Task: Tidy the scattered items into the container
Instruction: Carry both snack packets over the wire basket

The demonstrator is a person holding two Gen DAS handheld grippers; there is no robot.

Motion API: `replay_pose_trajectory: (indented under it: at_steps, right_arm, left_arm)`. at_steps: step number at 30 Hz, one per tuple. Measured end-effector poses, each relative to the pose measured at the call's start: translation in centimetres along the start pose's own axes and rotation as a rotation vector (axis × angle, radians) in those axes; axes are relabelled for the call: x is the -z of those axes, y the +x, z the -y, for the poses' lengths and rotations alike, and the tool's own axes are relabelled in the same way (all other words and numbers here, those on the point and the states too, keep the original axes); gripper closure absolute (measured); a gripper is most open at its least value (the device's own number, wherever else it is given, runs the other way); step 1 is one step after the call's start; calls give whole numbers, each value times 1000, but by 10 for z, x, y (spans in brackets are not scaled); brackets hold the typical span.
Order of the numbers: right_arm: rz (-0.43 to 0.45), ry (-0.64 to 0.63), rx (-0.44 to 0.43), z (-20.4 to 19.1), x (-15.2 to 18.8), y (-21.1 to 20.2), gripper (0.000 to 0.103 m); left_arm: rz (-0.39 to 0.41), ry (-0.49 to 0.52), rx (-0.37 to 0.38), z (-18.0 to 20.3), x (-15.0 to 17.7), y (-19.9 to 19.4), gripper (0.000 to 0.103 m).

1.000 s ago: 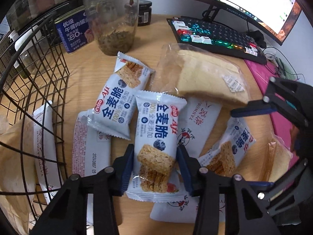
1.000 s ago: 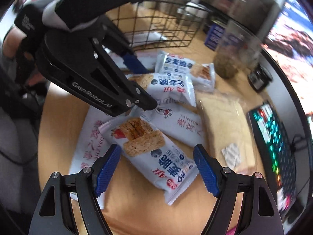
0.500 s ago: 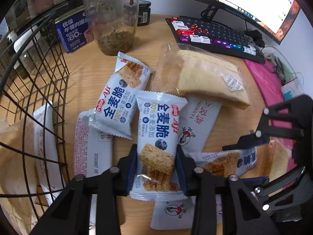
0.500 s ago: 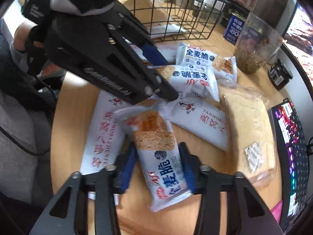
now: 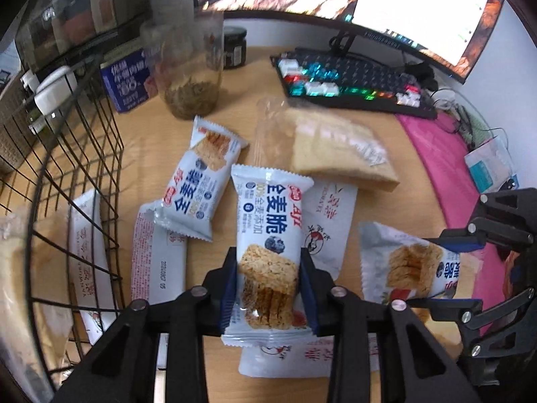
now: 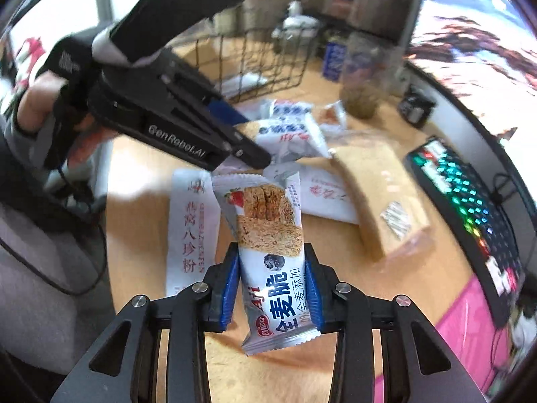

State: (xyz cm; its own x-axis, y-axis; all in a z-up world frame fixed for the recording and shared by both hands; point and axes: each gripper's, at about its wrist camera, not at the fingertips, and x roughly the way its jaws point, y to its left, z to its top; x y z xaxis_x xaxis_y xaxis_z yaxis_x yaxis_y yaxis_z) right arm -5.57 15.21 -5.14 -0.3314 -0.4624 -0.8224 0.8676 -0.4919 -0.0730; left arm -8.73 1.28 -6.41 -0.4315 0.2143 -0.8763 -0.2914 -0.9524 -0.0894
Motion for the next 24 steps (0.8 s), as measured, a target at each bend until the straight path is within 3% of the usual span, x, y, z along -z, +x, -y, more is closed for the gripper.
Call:
replay_pose_trajectory:
  at_steps: [7, 11, 18, 24]
  right_arm:
    - [157, 204, -7, 9, -9, -46, 66]
    - [238, 220, 3, -3, -24, -67, 66]
    - [373, 183, -59, -39, -90, -73, 66]
    - [354, 168, -121, -55, -161, -34, 66]
  left_arm:
    - [103, 9, -4, 8, -6, -47, 66]
    - [177, -1, -18, 0, -6, -81, 66]
    - [265, -89, -96, -56, 6, -131, 66]
    - [281, -192, -152, -117, 21, -151, 66]
